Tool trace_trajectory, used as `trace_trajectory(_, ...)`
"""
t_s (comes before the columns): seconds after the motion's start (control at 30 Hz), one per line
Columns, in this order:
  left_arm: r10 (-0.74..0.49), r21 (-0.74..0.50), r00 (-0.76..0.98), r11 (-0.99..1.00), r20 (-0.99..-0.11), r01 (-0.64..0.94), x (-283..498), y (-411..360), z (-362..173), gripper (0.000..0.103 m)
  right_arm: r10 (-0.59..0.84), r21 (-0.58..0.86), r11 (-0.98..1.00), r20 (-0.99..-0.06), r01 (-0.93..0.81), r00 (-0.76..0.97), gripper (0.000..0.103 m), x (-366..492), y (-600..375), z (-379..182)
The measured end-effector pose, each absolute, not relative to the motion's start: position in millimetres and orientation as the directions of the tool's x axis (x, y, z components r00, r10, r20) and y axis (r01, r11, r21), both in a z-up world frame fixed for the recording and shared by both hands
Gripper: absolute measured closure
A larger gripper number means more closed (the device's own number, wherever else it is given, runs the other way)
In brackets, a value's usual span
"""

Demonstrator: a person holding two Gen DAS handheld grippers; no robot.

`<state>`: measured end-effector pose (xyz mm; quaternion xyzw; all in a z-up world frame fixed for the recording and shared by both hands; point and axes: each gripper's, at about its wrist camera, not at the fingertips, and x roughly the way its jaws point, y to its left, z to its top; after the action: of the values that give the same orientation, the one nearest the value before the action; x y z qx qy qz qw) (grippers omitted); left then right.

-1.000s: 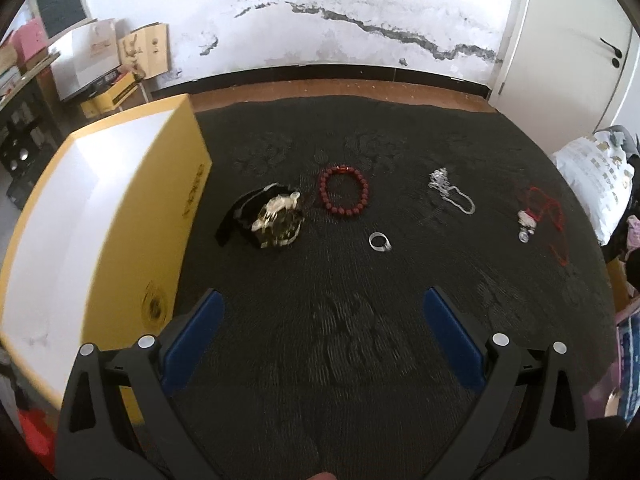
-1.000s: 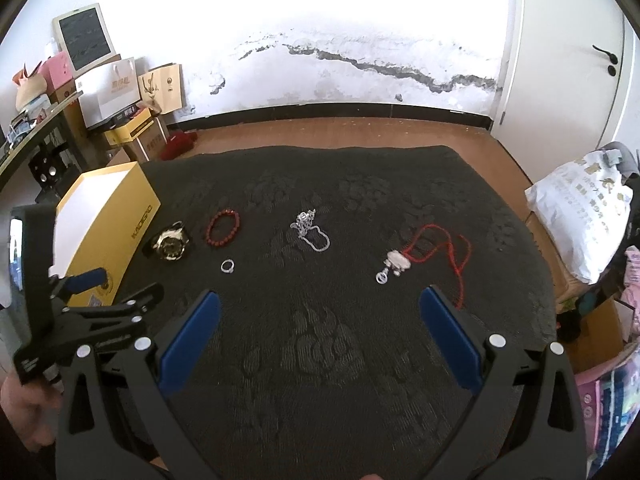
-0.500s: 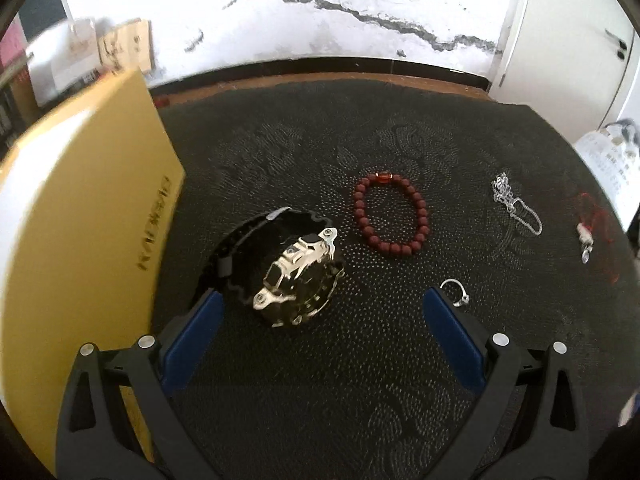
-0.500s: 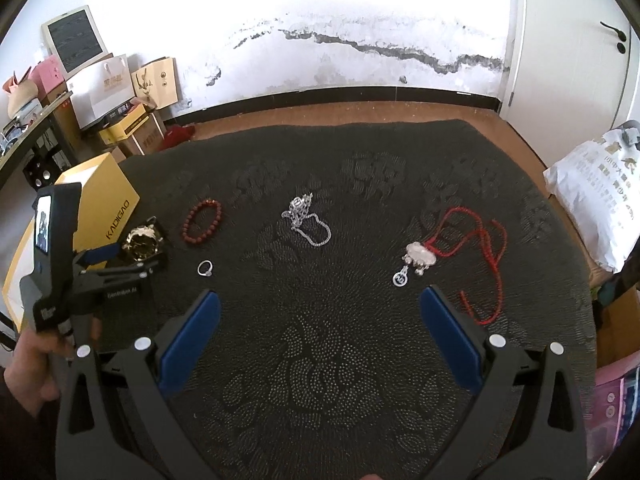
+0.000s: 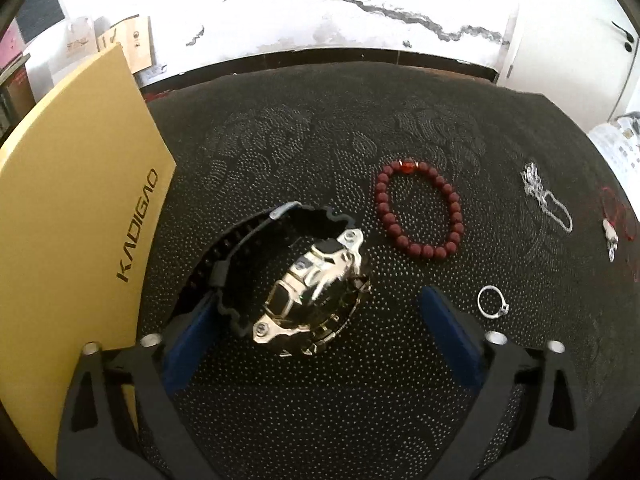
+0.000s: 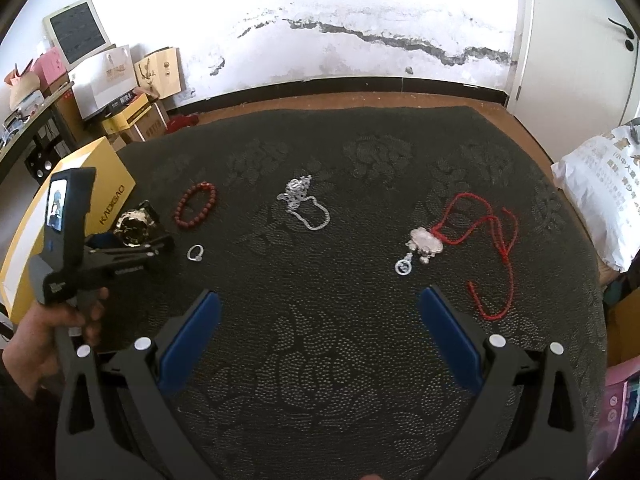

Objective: Organize jewelry
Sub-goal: 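Grasp the black watch with the left tool while the right tool grasps the silver chain, then carry the watch with the left tool and the chain with the right tool over the yellow box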

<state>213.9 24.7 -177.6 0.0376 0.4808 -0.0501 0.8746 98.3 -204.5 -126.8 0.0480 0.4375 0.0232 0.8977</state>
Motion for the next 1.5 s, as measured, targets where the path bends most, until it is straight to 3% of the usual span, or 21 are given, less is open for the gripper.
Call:
trace_trajectory(0.03, -0.038, 0.019, 0.544, 0.995, -0.838, 0.099, 214, 28, -174, 0.038, 0.082, 0.106, 0.994, -0.780, 0.002, 0.620, 0.006, 98, -206, -126)
trace_trajectory(0.07, -0.043, 0.008, 0.543, 0.996, -0.839, 0.090, 214, 32, -172, 0.040, 0.081, 0.106, 0.994, -0.778, 0.003, 0.623, 0.006, 98, -207, -126)
trace_trajectory(0.43, -0.028, 0.009, 0.503, 0.997, -0.864, 0.070, 203, 25, -157, 0.042, 0.077, 0.114, 0.993, -0.787, 0.021, 0.611, 0.006, 102, -222, -131)
trace_trajectory(0.6, -0.036, 0.012, 0.519, 0.996, -0.854, 0.089, 187, 27, -142, 0.042, 0.140, 0.163, 0.987, -0.806, -0.011, 0.575, 0.006, 127, -214, -145)
trace_trajectory(0.97, -0.073, -0.021, 0.529, 0.994, -0.846, 0.104, 177, 33, -135, 0.042, 0.095, 0.052, 0.994, -0.849, -0.096, 0.520, 0.006, 237, -173, -190)
trace_trajectory(1.2, -0.088, -0.036, 0.512, 0.993, -0.855, 0.110, 184, 35, -137, 0.042, 0.073, 0.013, 0.993, -0.840, -0.115, 0.538, 0.007, 251, -171, -203)
trace_trajectory(1.27, -0.090, -0.037, 0.512, 0.993, -0.854, 0.112, 185, 34, -137, 0.041, 0.082, 0.011, 0.991, -0.831, -0.131, 0.550, 0.017, 253, -170, -202)
trace_trajectory(1.33, -0.095, -0.043, 0.510, 0.993, -0.855, 0.113, 185, 33, -137, 0.041, 0.087, 0.010, 0.990, -0.825, -0.139, 0.558, 0.042, 256, -168, -199)
trace_trajectory(1.47, -0.099, -0.047, 0.504, 0.992, -0.858, 0.116, 183, 34, -140, 0.041, 0.112, 0.023, 0.986, -0.823, -0.163, 0.557, 0.065, 253, -164, -196)
trace_trajectory(1.5, -0.098, -0.046, 0.505, 0.992, -0.858, 0.115, 183, 34, -140, 0.041, 0.102, 0.011, 0.986, -0.824, -0.164, 0.557, 0.091, 251, -162, -194)
